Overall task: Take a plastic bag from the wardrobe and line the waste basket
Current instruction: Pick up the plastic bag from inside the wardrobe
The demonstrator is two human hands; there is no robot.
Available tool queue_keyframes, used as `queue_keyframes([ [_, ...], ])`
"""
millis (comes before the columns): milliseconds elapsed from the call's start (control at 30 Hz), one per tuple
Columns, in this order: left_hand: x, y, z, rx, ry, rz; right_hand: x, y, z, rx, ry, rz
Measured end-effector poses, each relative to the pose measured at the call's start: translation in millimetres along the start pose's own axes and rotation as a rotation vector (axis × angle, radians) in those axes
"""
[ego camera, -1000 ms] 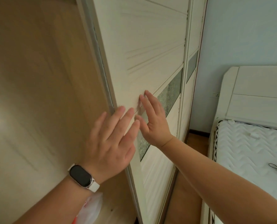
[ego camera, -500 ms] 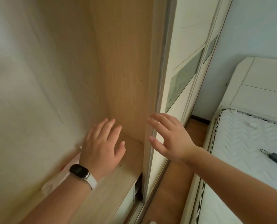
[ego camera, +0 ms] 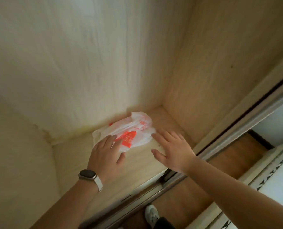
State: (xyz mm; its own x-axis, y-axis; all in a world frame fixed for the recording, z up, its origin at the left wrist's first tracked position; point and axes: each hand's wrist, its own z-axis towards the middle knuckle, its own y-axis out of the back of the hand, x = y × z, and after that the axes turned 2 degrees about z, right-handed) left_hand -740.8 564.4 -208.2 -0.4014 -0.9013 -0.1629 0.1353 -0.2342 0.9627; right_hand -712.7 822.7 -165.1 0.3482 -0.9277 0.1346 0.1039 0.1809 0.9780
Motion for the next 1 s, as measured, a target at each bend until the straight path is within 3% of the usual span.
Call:
queue_keyframes([
  [233,51.8,-62.7,-9.0,0.099,0.356,-0.221,4.2,-81.4,59.3,0.156,0.086,0.079],
  [433,95.2,-141.4,4.2,0.185,0.574,-0.265,-10.4,-176.2,110.6,0.255,0.150,0.167],
  [700,162.2,-262.5,33.3,0.287,0.697,-0.285,-30.1,-296.2,174.5,0.225,0.207,0.144],
  [1000,206.3,-358.2,57.5,0.228,0.735,-0.397,-43.2,-380.1,216.4,0.209,0.214,0.087],
])
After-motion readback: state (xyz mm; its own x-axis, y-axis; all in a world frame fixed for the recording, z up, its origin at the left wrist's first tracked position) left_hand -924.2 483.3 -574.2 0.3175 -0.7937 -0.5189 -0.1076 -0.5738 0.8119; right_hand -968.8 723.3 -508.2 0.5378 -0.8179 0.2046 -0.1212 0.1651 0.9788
